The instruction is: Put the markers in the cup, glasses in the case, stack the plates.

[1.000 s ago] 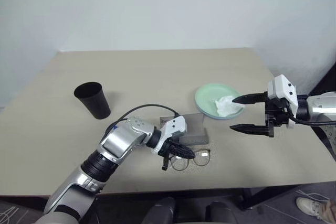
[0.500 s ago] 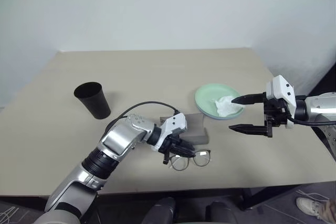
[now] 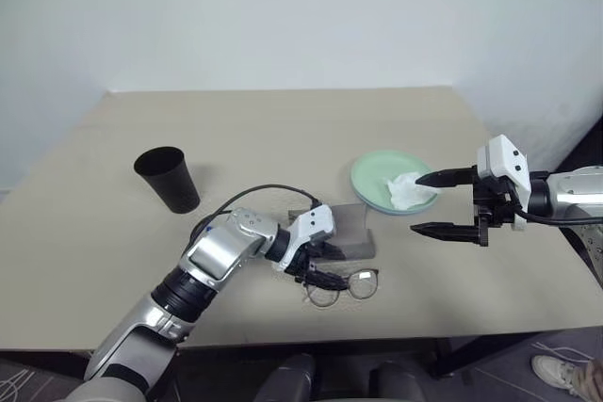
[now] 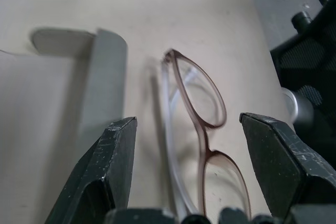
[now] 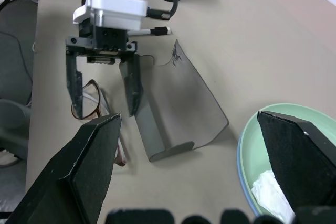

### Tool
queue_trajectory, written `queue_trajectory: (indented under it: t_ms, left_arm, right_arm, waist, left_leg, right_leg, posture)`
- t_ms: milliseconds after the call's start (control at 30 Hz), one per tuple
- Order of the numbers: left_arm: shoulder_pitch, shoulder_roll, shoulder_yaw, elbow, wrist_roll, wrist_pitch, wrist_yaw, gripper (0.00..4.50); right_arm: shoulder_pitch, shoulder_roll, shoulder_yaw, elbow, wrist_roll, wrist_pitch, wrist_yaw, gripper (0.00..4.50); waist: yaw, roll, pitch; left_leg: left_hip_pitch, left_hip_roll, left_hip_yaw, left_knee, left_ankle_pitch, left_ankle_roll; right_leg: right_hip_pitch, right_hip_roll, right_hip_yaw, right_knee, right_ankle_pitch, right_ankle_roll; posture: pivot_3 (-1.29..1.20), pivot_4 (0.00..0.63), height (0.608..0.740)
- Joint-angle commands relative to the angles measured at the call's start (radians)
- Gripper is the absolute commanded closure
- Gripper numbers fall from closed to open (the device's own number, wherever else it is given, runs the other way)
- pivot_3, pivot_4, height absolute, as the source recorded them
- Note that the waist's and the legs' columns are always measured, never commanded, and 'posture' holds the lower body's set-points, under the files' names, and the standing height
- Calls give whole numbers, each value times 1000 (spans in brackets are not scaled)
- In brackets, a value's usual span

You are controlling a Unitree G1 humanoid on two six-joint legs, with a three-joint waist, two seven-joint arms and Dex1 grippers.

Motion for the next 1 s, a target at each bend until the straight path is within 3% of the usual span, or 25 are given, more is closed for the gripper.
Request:
queue_trajectory:
  t_ms: [33,133,367,400,600,767,900,1000]
  left_arm:
    - [13,13,-12,-47,0,4,-19,1199]
    - [20,16,-17,-56,2,5,-19,1828]
    - [27,2,-24,-64,0,8,-13,4339]
    - [29,-1,-24,-67,-2,10,-13,4486]
    - [20,-11,1,-75,-23,13,-21,4486]
    - [-61,-16,106,-60,-120,57,-63,4486]
    - [-140,26,165,-9,-180,70,-154,4486]
    - [-187,52,164,80,-145,19,-190,4486]
  right_arm:
    - [-12,-3,-14,-12,-3,-12,-10,0]
    - [-11,-2,-13,-14,-3,-11,-14,0]
    - [-12,-1,-5,-14,-7,-14,-22,0]
    - [-13,-1,-3,-13,-9,-15,-23,0]
    - [-16,0,5,-11,-14,-18,-26,0]
    - [-18,-3,8,-9,-11,-21,-23,0]
    - [-26,0,16,0,-12,-27,-18,0]
    - [-35,4,23,7,-14,-33,-17,0]
  waist:
    - [0,0,0]
    - [0,0,0]
    - [0,0,0]
    - [1,1,0]
    - [1,1,0]
    - [1,0,0]
    - [-1,0,0]
    - [-2,1,0]
  left_leg:
    - [0,0,0,0,0,0]
    - [0,0,0,0,0,0]
    - [0,0,0,0,0,0]
    - [0,0,0,0,0,0]
    - [0,0,0,0,0,0]
    - [0,0,0,0,0,0]
    - [0,0,-1,0,0,0]
    - [0,0,0,0,0,0]
  right_leg:
    - [0,0,0,0,0,0]
    - [0,0,0,0,0,0]
    - [0,0,0,0,0,0]
    - [0,0,0,0,0,0]
    - [1,0,0,0,0,0]
    - [0,0,0,0,0,0]
    - [0,0,-1,0,0,0]
    - [0,0,0,0,0,0]
  posture:
    - [0,0,683]
    - [0,0,683]
    - [0,0,683]
    - [0,0,683]
    - [0,0,683]
    - [0,0,683]
    - [0,0,683]
    - [0,0,683]
